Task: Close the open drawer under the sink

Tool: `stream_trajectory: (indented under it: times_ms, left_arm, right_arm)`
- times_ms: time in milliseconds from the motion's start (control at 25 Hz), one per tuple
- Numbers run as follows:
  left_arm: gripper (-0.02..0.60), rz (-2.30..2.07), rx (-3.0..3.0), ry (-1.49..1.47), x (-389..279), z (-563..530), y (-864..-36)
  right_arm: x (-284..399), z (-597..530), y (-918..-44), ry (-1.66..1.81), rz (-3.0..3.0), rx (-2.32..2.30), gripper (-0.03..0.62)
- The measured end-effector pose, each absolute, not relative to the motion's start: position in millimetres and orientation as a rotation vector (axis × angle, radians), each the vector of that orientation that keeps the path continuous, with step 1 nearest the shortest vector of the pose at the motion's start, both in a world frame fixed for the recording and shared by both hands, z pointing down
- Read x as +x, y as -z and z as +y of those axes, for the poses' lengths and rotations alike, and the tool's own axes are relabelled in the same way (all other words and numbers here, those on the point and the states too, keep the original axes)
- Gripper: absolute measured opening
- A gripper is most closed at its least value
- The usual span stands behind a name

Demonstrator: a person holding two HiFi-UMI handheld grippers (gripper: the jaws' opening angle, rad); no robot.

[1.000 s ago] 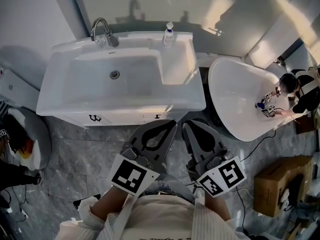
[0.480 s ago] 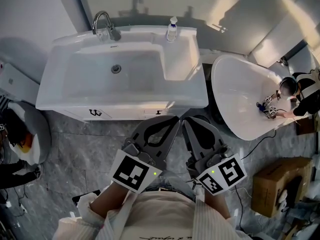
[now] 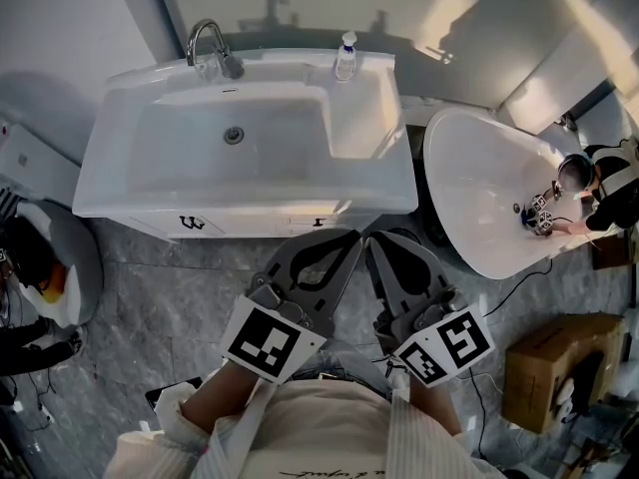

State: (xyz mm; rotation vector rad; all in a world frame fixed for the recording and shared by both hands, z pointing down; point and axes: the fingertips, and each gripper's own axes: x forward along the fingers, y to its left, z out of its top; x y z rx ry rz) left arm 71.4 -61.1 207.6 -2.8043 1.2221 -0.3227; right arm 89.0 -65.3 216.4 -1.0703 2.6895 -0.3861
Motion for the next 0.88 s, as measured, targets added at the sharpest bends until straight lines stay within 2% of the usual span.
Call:
stream_trajectory:
  times_ms: [880]
  left_arm:
    - [0.015,1.055,-2.855,0.346,86,-60,-205]
  right_arm:
    - [93,-61,-222,0.42,2.677,-1.078,0.009]
